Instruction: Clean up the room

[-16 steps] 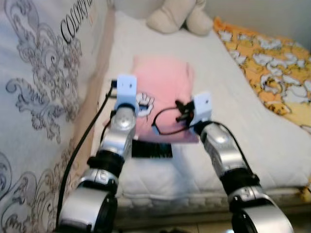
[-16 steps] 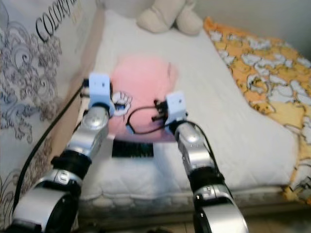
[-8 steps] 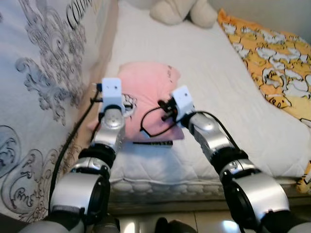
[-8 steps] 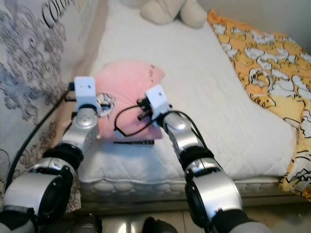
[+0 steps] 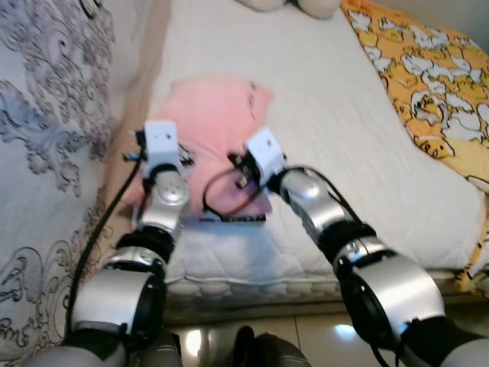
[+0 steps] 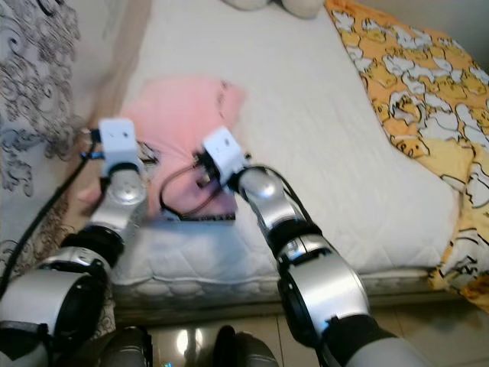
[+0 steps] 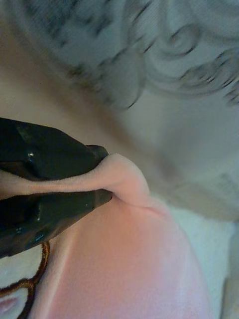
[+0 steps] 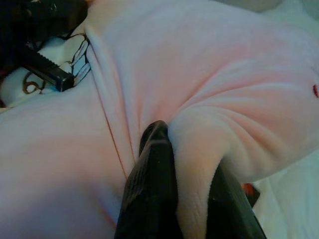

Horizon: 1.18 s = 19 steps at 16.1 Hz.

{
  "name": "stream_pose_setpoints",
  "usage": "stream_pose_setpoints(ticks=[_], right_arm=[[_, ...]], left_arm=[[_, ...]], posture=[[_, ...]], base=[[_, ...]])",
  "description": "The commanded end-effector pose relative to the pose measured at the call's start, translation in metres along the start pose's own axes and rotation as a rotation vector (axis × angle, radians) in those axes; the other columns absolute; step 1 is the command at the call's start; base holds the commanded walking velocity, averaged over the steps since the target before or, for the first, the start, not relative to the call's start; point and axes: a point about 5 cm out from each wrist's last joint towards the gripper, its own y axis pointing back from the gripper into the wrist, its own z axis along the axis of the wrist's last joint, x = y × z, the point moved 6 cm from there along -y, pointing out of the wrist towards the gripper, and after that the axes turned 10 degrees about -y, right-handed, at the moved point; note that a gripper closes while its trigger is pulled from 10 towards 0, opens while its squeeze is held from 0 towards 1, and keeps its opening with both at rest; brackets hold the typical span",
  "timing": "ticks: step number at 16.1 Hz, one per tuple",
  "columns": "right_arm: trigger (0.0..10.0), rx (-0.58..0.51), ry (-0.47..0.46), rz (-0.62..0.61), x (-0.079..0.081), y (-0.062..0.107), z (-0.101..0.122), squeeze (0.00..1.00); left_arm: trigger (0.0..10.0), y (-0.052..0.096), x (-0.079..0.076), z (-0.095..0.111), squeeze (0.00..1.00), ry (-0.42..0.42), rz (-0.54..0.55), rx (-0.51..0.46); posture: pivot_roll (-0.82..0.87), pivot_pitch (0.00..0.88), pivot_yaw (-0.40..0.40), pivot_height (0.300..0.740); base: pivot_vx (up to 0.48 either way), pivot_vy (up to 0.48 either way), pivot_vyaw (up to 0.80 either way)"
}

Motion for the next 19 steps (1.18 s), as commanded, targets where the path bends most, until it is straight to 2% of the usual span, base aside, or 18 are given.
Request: stream_pose_setpoints(ticks=[1,3,4,5,7,8,10,13,15,17,18,19], right_arm=[[10.0,-0.037,-0.001,-0.013,-0.008,0.002,0.009,0.0],[10.0,-0.144,0.013,0.049,0.003,-0.005,0.043,0.0],[10.0,-0.152,0.013,0.063,0.006,-0.006,0.045,0.0],[10.0,-0.116,0.016,0.071,0.011,-0.007,0.034,0.0],[10.0,-0.004,0.009,0.076,0.022,-0.006,-0.002,0.0],[10.0,0.013,0.013,0.078,0.024,-0.005,-0.007,0.0],[10.0,0.107,-0.05,0.071,0.035,0.0,-0.041,0.0],[10.0,0.142,-0.04,0.091,0.044,0.002,-0.055,0.0],[10.0,0.153,0.01,0.071,0.039,0.003,-0.056,0.0],[10.0,0.153,-0.01,0.018,0.027,0.004,-0.053,0.0],[10.0,0.134,-0.049,0.005,0.022,0.004,-0.048,1.0],[10.0,0.124,-0.064,0.003,0.021,0.004,-0.046,1.0]], left_arm=[[10.0,-0.012,0.024,0.031,0.0,0.03,0.111,-0.099],[10.0,-0.012,0.045,0.038,0.0,0.067,0.182,-0.145],[10.0,-0.01,0.048,0.037,0.0,0.064,0.196,-0.15],[10.0,-0.006,0.05,0.034,0.0,0.029,0.21,-0.159],[10.0,-0.001,0.045,0.004,0.0,-0.063,0.194,-0.08],[10.0,0.0,0.044,0.0,0.0,-0.074,0.188,-0.067],[10.0,0.005,0.036,-0.023,0.0,-0.135,0.138,-0.006],[10.0,-0.001,0.038,-0.016,0.0,-0.168,0.131,-0.018],[10.0,-0.003,0.031,-0.004,0.0,-0.142,0.118,-0.042],[10.0,-0.002,0.025,0.001,0.01,-0.104,0.098,-0.044],[10.0,-0.002,0.024,0.006,1.0,-0.092,0.099,-0.053],[10.0,-0.003,0.023,0.008,1.0,-0.088,0.1,-0.056]], posture=[[0.16,0.212,-0.221,0.74],[0.18,0.205,-0.227,0.74],[0.18,0.201,-0.23,0.74],[0.19,0.197,-0.233,0.74],[0.21,0.197,-0.237,0.74],[0.21,0.198,-0.239,0.74],[0.21,0.2,-0.24,0.74],[0.21,0.196,-0.232,0.74],[0.21,0.193,-0.228,0.74],[0.2,0.189,-0.227,0.74],[0.2,0.188,-0.227,0.74],[0.2,0.188,-0.227,0.74]], base=[[0.0,0.0,0.0],[0.0,0.0,0.0],[0.0,0.0,0.0],[0.0,0.0,0.0],[0.0,0.0,0.0],[0.0,0.0,0.0],[0.0,0.0,0.0],[0.0,0.0,0.0],[0.0,0.0,0.0],[0.0,0.0,0.0],[0.0,0.0,0.0],[0.0,0.0,0.0]])
